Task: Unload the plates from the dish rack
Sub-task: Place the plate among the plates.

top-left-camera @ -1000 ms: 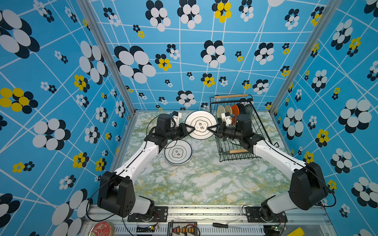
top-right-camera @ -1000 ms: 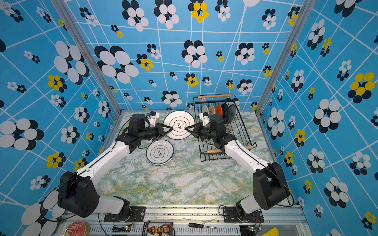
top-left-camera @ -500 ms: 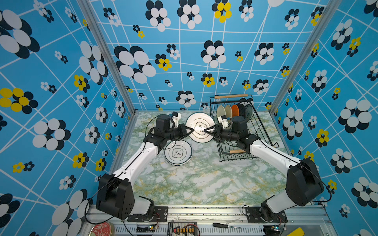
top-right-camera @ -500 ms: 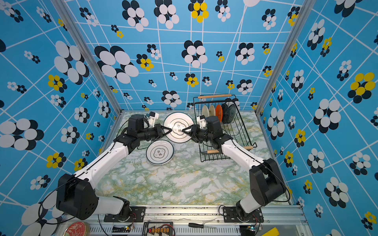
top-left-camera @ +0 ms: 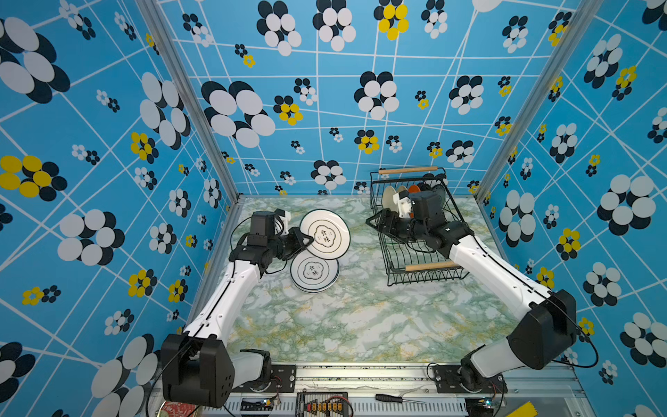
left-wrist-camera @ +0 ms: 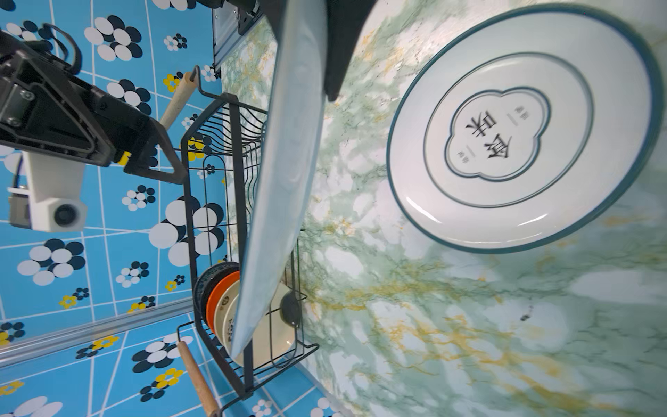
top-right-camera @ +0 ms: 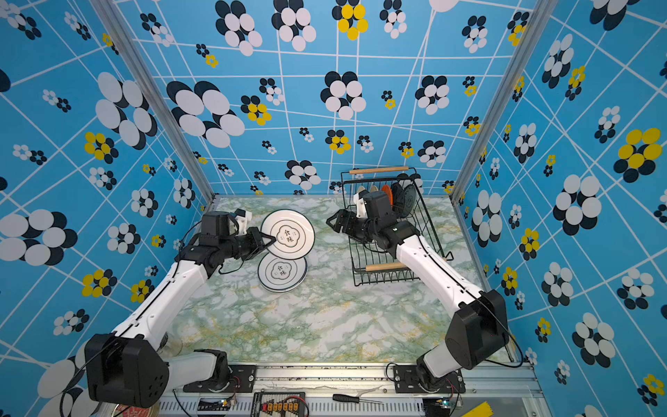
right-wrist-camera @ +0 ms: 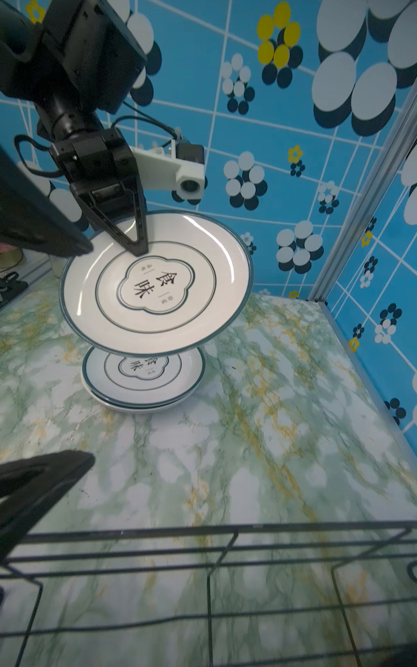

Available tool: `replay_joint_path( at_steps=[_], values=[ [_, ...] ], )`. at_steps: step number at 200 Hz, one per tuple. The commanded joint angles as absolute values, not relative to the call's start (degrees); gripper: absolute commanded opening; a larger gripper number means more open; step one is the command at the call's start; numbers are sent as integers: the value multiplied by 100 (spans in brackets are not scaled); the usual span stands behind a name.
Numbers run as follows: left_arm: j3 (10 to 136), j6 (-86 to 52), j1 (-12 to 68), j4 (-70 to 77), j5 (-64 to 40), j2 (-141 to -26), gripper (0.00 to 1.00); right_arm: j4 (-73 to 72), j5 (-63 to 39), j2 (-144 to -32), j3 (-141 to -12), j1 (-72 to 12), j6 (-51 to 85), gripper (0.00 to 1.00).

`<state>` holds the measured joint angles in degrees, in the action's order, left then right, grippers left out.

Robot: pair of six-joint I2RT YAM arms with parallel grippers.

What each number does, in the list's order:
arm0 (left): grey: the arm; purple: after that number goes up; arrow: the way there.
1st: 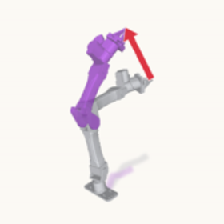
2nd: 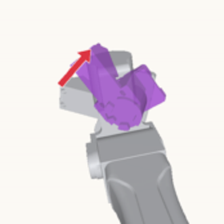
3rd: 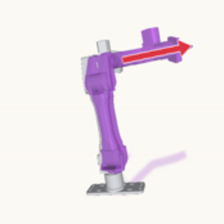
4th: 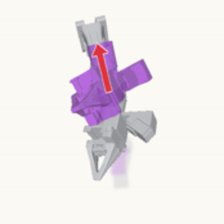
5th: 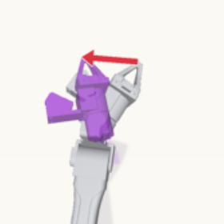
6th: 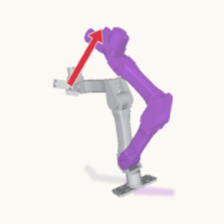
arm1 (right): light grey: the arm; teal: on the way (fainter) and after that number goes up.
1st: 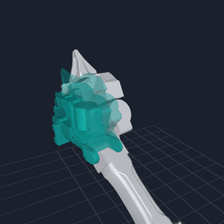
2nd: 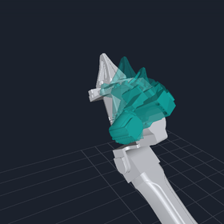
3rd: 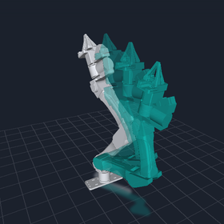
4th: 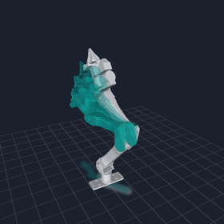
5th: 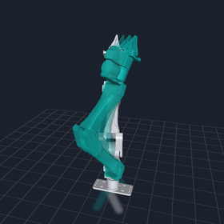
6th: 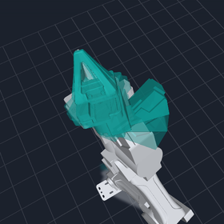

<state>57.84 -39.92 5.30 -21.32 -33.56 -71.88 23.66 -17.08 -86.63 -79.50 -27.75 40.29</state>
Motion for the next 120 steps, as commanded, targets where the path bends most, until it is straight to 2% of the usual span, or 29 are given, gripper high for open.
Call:
replay_joint_path(
  at_steps=[1,13,14,16,20,120],
  values=[
    [5697,-3692,314,-2773,-2999,-6936,0,3698,-545,-8424,-8129,-2782,3285,87],
    [5638,-3672,227,-2929,-2858,-6919,0,3869,-339,-8370,-8170,-2782,3216,88],
    [5627,-3668,219,-2941,-2849,-6918,0,3881,-328,-8360,-8172,-2780,3207,89],
    [5619,-3664,206,-2957,-2824,-6922,0,3924,-297,-8354,-8181,-2779,3196,97],
    [5599,-3665,190,-2989,-2773,-6918,0,3961,-264,-8337,-8186,-2777,3170,99],
    [5301,-3528,141,-3479,-1969,-7219,0,4552,671,-8210,-8261,-2699,2985,99]
  ],
)
